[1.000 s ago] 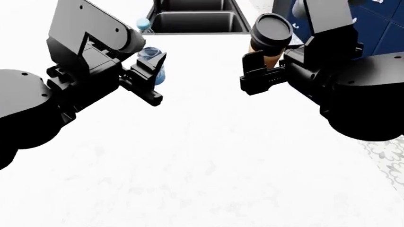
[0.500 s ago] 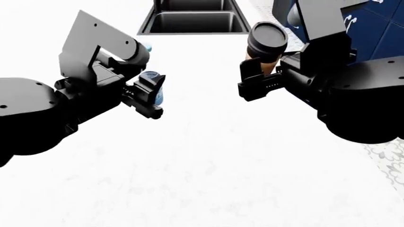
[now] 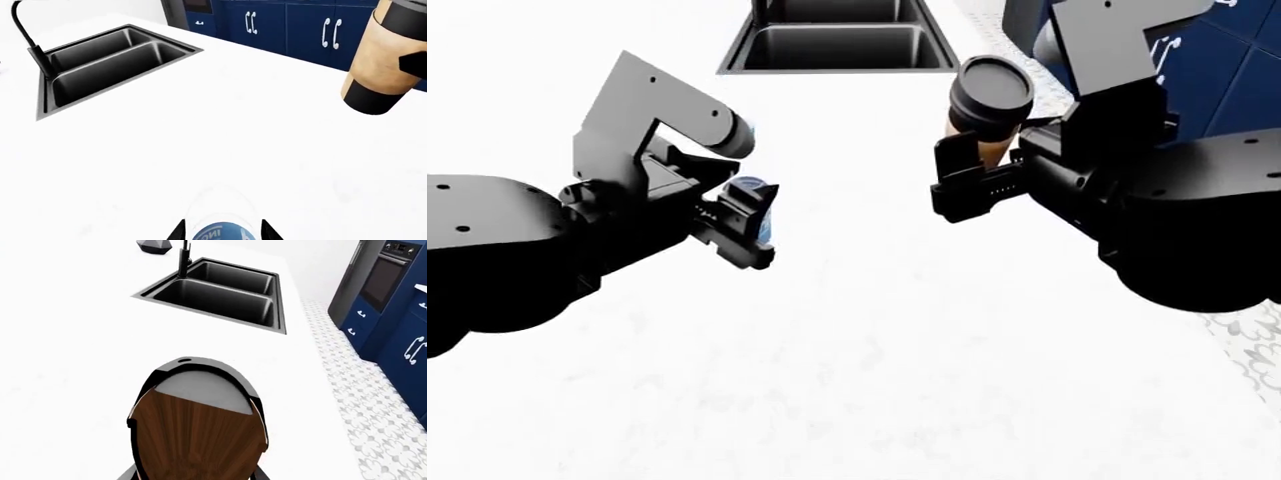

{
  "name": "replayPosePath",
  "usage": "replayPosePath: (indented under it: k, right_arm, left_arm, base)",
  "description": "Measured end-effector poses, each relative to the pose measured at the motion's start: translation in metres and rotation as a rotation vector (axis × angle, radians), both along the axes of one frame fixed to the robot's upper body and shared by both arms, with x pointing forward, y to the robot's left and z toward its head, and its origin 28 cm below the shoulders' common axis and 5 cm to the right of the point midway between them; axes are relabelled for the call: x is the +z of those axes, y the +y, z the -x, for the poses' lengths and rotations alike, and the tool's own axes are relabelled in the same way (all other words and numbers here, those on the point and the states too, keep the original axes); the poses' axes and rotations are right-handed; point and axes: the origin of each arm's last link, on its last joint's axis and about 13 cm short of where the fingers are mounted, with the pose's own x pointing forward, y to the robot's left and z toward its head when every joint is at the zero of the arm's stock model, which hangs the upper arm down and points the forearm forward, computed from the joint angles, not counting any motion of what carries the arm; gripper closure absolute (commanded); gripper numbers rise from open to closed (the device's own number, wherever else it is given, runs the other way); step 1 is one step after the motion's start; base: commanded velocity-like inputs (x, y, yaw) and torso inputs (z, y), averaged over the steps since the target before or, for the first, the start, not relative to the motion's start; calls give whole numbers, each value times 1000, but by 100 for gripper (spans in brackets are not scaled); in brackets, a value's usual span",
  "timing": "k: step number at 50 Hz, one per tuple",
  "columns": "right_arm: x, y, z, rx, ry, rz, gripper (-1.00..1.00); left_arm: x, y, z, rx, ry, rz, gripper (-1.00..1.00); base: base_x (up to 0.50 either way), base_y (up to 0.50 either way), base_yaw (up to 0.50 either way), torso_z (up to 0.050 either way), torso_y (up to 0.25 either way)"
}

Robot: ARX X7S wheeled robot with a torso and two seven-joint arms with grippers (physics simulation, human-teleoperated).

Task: Move the drinks to the dining counter.

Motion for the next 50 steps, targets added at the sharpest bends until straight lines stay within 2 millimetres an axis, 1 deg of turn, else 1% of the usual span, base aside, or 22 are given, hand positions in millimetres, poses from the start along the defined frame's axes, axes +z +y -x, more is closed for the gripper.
replayPosePath:
  k: [26,27,50]
  right_arm:
    - [-1,-1,1,7,2,5,100]
    - [-1,-1,1,7,2,5,100]
    - [0,0,3,11,0,9,100]
  left_arm:
    - [-4,0,-2,1,40,-6,100]
    - [-4,0,-2,0,40,-6,-100]
    - [-2,2,0,4,17,7,-100]
  base:
    - [0,0,0,0,1]
    - [0,0,0,0,0]
    - [0,0,0,0,0]
